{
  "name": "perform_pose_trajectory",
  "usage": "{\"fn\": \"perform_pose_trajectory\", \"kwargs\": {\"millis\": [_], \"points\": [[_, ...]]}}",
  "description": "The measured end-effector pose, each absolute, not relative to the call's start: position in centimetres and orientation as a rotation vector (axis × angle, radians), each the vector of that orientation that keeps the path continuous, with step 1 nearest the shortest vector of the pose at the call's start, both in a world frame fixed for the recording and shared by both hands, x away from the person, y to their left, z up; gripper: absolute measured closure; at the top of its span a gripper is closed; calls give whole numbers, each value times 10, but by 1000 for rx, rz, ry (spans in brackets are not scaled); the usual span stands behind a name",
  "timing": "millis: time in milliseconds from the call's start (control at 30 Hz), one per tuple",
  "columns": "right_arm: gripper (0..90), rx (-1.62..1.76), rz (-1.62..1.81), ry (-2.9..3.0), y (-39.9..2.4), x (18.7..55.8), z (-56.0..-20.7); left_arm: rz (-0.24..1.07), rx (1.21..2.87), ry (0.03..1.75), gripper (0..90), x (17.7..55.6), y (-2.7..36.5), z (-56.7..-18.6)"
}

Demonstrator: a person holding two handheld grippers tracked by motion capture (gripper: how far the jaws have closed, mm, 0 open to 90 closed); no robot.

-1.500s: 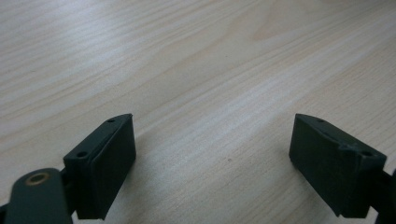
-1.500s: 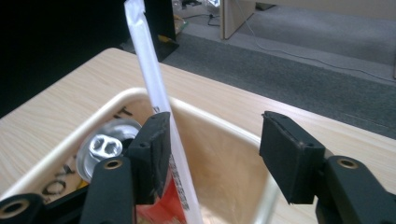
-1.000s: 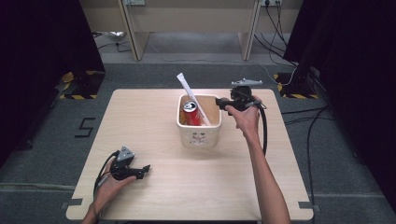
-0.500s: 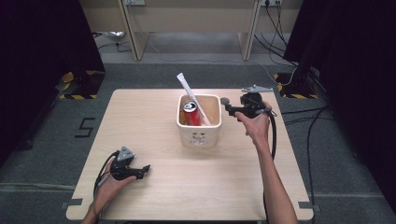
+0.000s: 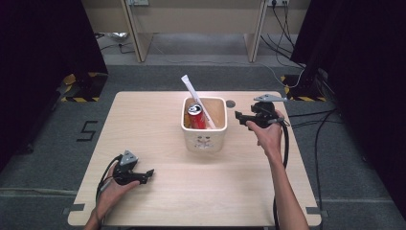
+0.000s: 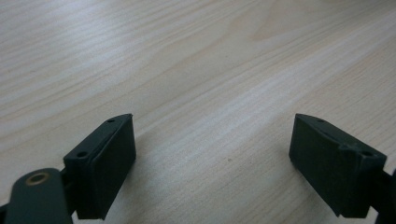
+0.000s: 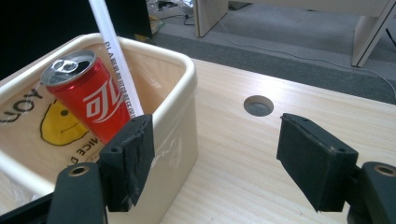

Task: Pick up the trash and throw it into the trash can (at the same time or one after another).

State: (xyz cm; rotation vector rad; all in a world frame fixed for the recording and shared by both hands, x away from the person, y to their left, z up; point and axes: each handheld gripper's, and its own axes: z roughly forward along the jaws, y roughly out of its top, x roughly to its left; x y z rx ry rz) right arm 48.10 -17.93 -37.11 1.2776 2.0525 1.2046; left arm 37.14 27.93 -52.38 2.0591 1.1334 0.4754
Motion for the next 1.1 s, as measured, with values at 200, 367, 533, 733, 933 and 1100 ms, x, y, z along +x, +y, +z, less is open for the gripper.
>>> {"fn": "perform_pose_trajectory", "kwargs": {"millis": [200,367,533,733,933,1100], "points": [[278,1263,1222,2038,-183,471,-373,476,2062,1134,139,371,279,-524],[277,1254,1220,2034,-187,463,-374,477,2062,1134,139,371,279,-524],[277,1246,1226,2034,-190,457,-376,477,2062,1134,139,371,279,-524],[275,1231,1237,2036,-191,449,-379,477,2062,1134,139,371,279,-524],[269,1238,1244,2039,-192,443,-384,477,2062,1134,139,371,279,-524],[266,1230,1246,2036,-194,438,-386,477,2062,1134,139,371,279,-524]]}}
